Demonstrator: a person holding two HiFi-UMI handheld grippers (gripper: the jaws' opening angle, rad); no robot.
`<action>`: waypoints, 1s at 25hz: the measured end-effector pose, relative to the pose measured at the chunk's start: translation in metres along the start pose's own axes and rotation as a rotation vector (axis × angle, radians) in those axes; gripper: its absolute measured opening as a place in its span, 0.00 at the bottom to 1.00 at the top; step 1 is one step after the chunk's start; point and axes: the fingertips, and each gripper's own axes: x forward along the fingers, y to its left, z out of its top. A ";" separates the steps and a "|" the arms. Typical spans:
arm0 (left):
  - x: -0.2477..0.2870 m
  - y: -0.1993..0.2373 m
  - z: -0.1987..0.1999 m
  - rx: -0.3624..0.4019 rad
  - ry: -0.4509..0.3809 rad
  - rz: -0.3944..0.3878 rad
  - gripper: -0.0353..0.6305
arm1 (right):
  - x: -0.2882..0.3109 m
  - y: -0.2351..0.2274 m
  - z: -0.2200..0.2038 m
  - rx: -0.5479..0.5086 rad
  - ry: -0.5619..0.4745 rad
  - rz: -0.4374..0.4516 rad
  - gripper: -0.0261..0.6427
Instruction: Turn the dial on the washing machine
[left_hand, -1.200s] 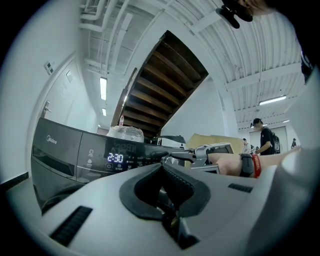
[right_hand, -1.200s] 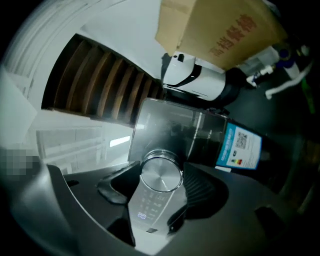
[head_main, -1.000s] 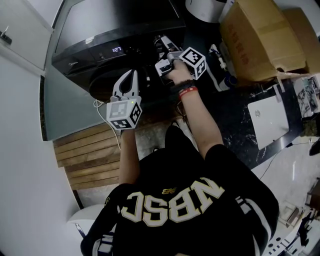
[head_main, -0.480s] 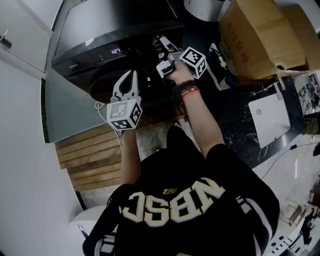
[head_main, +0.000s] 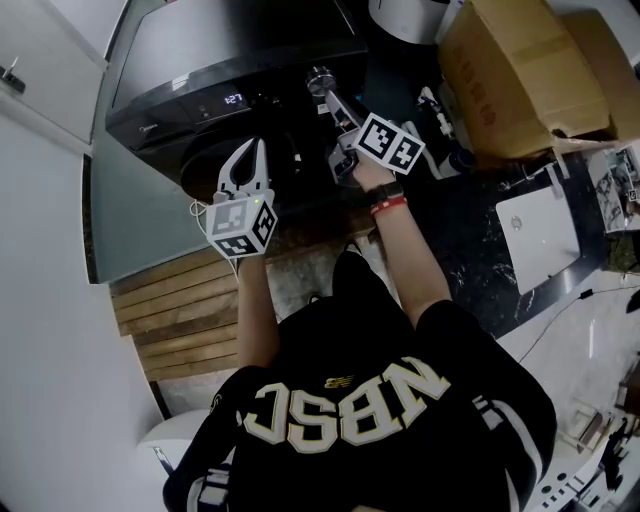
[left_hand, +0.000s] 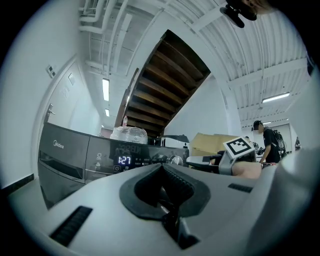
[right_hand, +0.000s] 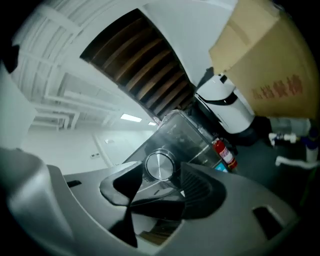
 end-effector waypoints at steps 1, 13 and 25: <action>-0.002 0.000 0.001 0.002 0.000 0.003 0.07 | -0.006 0.004 0.001 -0.082 -0.002 -0.010 0.40; -0.031 -0.009 0.014 0.069 -0.030 0.003 0.07 | -0.075 0.053 0.002 -0.710 -0.077 -0.110 0.20; -0.055 -0.013 0.014 0.105 -0.040 0.007 0.07 | -0.113 0.072 -0.017 -0.764 -0.084 -0.141 0.05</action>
